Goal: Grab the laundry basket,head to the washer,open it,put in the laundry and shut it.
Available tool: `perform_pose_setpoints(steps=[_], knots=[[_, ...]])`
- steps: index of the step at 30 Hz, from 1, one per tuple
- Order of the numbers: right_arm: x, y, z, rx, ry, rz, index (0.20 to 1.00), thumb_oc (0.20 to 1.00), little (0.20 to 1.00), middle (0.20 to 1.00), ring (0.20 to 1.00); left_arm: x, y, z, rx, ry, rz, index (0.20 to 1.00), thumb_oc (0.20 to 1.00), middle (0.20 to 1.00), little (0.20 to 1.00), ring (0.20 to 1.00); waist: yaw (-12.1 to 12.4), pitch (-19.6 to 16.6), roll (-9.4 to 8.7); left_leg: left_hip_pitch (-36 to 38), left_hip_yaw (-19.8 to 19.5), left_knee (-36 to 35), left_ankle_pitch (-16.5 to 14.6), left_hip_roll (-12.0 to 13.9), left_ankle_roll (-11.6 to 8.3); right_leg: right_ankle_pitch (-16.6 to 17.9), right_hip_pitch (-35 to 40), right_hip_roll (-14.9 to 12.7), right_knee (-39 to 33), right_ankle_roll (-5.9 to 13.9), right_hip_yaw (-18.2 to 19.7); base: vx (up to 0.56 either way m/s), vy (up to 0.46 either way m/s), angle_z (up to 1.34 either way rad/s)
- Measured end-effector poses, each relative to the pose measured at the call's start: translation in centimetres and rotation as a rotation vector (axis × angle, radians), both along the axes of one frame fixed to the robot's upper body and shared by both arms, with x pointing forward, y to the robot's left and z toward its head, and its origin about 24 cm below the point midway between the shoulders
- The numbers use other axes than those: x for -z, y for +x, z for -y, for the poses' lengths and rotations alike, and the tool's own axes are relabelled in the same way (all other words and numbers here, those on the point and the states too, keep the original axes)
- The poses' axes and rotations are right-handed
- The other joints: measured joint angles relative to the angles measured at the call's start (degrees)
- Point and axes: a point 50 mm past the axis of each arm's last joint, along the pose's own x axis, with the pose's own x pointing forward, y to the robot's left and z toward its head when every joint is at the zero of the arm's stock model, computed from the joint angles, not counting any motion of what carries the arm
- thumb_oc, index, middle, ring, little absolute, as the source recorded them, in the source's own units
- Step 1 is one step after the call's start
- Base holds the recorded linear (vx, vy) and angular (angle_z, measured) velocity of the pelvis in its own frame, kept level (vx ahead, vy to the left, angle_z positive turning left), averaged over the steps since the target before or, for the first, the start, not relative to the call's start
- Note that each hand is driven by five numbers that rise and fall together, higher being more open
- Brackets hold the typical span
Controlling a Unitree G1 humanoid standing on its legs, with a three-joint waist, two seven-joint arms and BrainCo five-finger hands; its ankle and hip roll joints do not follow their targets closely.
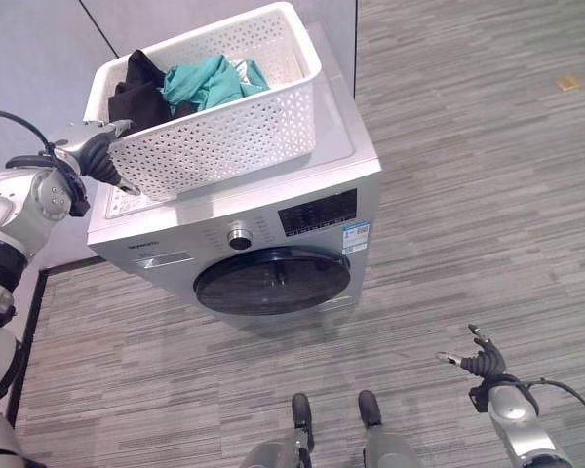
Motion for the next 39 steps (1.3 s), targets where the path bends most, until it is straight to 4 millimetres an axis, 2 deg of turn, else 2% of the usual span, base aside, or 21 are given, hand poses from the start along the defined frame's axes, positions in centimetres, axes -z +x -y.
perform_pose_setpoints(steps=[6,9,11,12,13,14,15,16,17,18,21,23,24,26,28,30,31,34,36,38,39], knots=[[1.2,-0.7,-0.7,0.003,0.042,-0.04,1.0,1.0,1.0,1.0,1.0,-1.2,-0.8,-0.7,-0.026,-0.066,0.157,1.0,1.0,1.0,1.0,1.0,0.77,-0.67,-1.18,1.85,-1.7,-0.02,-0.22,-0.05,-0.32,-0.28,3.24,-0.01,-1.2,-0.35,-1.8,0.03,-0.024,0.15],[1.5,-0.9,-1.1,0.005,0.058,-0.048,1.0,1.0,1.0,1.0,1.0,-1.6,-2.8,-1.7,-0.018,-0.185,0.297,1.0,1.0,1.0,1.0,1.0,1.37,-1.16,-1.86,2.57,-2.27,-0.03,-0.29,0.15,-0.38,-0.34,4.1,0.29,-1.2,-0.6,-2.22,0.03,-0.019,0.06],[2.0,-1.6,-1.3,0.006,0.071,-0.07,1.0,1.0,1.0,1.0,1.0,-0.8,-4.0,-2.4,-0.021,-0.244,0.337,1.0,1.0,1.0,1.0,1.0,2.0,-2.2,-2.7,3.01,-2.61,-0.03,-0.35,0.25,-0.33,-0.64,4.65,0.38,-1.21,-0.86,-2.34,0.02,-0.011,0.08],[2.3,-1.9,-1.5,0.006,0.09,-0.079,1.0,1.0,1.0,1.0,1.0,0.8,-6.1,-4.0,-0.061,-0.303,0.36,1.0,1.0,1.0,1.0,1.0,2.19,-2.79,-3.27,3.2,-2.81,-0.03,-0.53,0.27,-0.27,-0.73,4.98,0.48,-1.19,-0.86,-2.71,0.0,0.0,0.0],[2.3,-1.8,-1.5,0.005,0.093,-0.075,1.0,1.0,1.0,1.0,1.0,1.4,-7.4,-4.7,-0.073,-0.354,0.409,1.0,1.0,1.0,1.0,1.0,1.8,-2.8,-3.35,4.0,-2.58,-0.03,-0.95,0.27,-0.21,-0.95,5.53,0.41,-1.24,-0.98,-2.25,0.05,-0.01,0.03],[2.8,-2.9,-1.3,0.019,0.093,-0.107,1.0,1.0,1.0,1.0,1.0,2.7,-7.7,-5.2,-0.109,-0.386,0.39,1.0,1.0,1.0,1.0,1.0,2.81,-3.25,-3.95,4.44,-2.9,-0.02,-1.0,0.27,-0.11,-1.22,6.22,0.47,-1.18,-1.05,-2.45,0.03,-0.005,0.06],[3.2,-3.7,-1.4,0.033,0.115,-0.127,1.0,1.0,1.0,1.0,1.0,4.9,-9.5,-7.1,-0.193,-0.432,0.376,1.0,1.0,1.0,1.0,1.0,3.85,-3.81,-4.9,4.76,-3.05,-0.06,-1.42,0.44,-0.28,-1.95,6.32,0.56,-0.64,-0.9,-2.92,0.06,0.001,0.07],[3.2,-3.6,-1.5,0.04,0.131,-0.117,1.0,1.0,1.0,1.0,1.0,5.9,-11.4,-8.2,-0.244,-0.482,0.416,1.0,1.0,1.0,1.0,1.0,3.4,-4.15,-5.15,4.92,-2.92,-0.05,-1.53,0.41,-0.12,-2.14,6.34,0.52,-0.59,-0.87,-2.68,0.0,0.0,0.0],[3.2,-3.8,-1.5,0.049,0.14,-0.111,1.0,1.0,1.0,1.0,1.0,7.7,-13.2,-9.3,-0.319,-0.553,0.438,1.0,1.0,1.0,1.0,1.0,3.4,-4.63,-5.37,4.99,-2.8,-0.04,-1.69,0.36,-0.1,-2.2,6.35,0.51,-0.56,-0.84,-2.53,0.0,0.0,0.0],[3.3,-4.7,-1.0,0.073,0.154,-0.12,1.0,1.0,1.0,1.0,1.0,11.7,-15.5,-10.7,-0.46,-0.662,0.426,1.0,1.0,1.0,1.0,1.0,3.75,-5.53,-5.92,5.01,-2.98,-0.04,-1.76,0.2,0.01,-2.27,6.5,0.33,-0.58,-0.86,-2.62,0.0,0.0,0.0],[3.4,-5.1,-1.0,0.084,0.178,-0.126,1.0,1.0,1.0,1.0,1.0,16.1,-18.1,-12.1,-0.631,-0.732,0.324,1.0,1.0,1.0,1.0,1.0,5.36,-6.39,-7.38,4.85,-3.17,-0.03,-1.78,0.15,0.04,-2.72,6.24,0.27,-0.39,-1.17,-2.96,-0.01,0.025,0.07],[2.6,-4.4,-0.4,0.098,0.2,-0.074,1.0,1.0,1.0,1.0,1.0,20.4,-21.0,-12.4,-0.777,-0.827,0.255,1.0,1.0,1.0,1.0,1.0,5.92,-6.67,-7.57,4.94,-3.19,-0.05,-1.97,-0.18,0.3,-3.0,6.11,-0.12,0.07,-0.9,-2.96,-0.03,0.038,0.04],[2.5,-4.4,-0.3,0.096,0.201,-0.071,1.0,1.0,1.0,1.0,1.0,21.2,-21.5,-12.5,-0.811,-0.845,0.235,1.0,1.0,1.0,1.0,1.0,6.06,-6.8,-7.8,4.92,-3.26,-0.06,-1.98,-0.22,0.31,-3.03,6.14,-0.17,0.12,-0.87,-3.07,-0.05,0.036,0.09],[3.3,-4.9,-0.1,0.124,0.244,-0.098,1.0,1.0,1.0,1.0,1.0,24.6,-23.0,-12.8,-0.961,-0.934,0.197,1.0,1.0,1.0,1.0,1.0,6.47,-7.39,-8.32,4.76,-3.73,-0.17,-1.96,-0.32,0.28,-3.24,6.06,-0.23,0.45,-0.78,-3.54,-0.03,0.014,0.12],[5.1,-6.5,0.1,0.221,0.33,-0.168,1.0,1.0,1.0,1.0,1.0,27.9,-24.2,-11.9,-1.057,-1.022,0.098,1.0,1.0,1.0,1.0,1.0,6.46,-7.88,-8.69,4.01,-4.54,-0.28,-1.95,-0.42,0.24,-3.37,5.73,-0.22,0.58,-0.76,-3.94,-0.01,0.017,0.17],[7.2,-9.3,0.4,0.399,0.456,-0.291,1.0,1.0,1.0,1.0,1.0,31.5,-25.1,-10.1,-1.158,-1.223,-0.002,1.0,1.0,1.0,1.0,1.0,6.72,-8.61,-8.83,3.67,-4.7,-0.04,-1.78,-0.41,0.02,-3.63,5.25,-0.37,0.75,-0.85,-4.81,0.03,0.057,0.17],[8.2,-11.3,0.2,0.473,0.517,-0.377,1.0,1.0,1.0,1.0,1.0,34.6,-26.9,-8.2,-1.267,-1.353,-0.134,1.0,1.0,1.0,1.0,1.0,6.44,-8.86,-8.36,3.83,-4.65,-0.05,-1.78,-0.47,0.02,-3.85,5.28,-0.45,0.9,-0.85,-4.9,0.06,0.051,0.01],[8.9,-14.3,0.2,0.569,0.548,-0.465,1.0,1.0,1.0,1.0,1.0,38.4,-30.2,-4.1,-1.376,-1.447,-0.361,1.0,1.0,1.0,1.0,1.0,5.36,-9.31,-7.7,3.86,-4.51,-0.04,-1.9,-0.5,0.21,-3.99,5.34,-0.53,0.97,-0.86,-4.85,0.08,0.038,0.0],[9.6,-16.9,-0.8,0.684,0.614,-0.484,1.0,1.0,1.0,1.0,1.0,41.2,-33.2,0.8,-1.47,-1.491,-0.575,1.0,1.0,1.0,1.0,1.0,4.64,-10.69,-7.4,4.1,-4.35,-0.04,-1.98,-0.44,0.36,-4.29,5.5,-0.42,1.0,-1.07,-4.71,0.08,0.02,-0.05],[10.1,-17.5,-2.0,0.704,0.661,-0.487,1.0,1.0,1.0,1.0,1.0,42.1,-34.5,2.9,-1.458,-1.436,-0.732,1.0,1.0,1.0,1.0,1.0,3.66,-11.34,-7.88,4.62,-4.11,-0.04,-2.14,-0.04,0.58,-4.64,5.6,-0.01,1.25,-1.48,-4.37,0.06,0.009,-0.09],[10.2,-17.5,-2.4,0.705,0.676,-0.485,1.0,1.0,1.0,1.0,1.0,42.2,-34.7,3.3,-1.439,-1.41,-0.774,1.0,1.0,1.0,1.0,1.0,3.58,-11.6,-8.08,4.87,-4.08,-0.03,-2.15,0.11,0.56,-4.76,5.76,0.14,1.3,-1.67,-4.34,0.04,0.007,-0.09]])
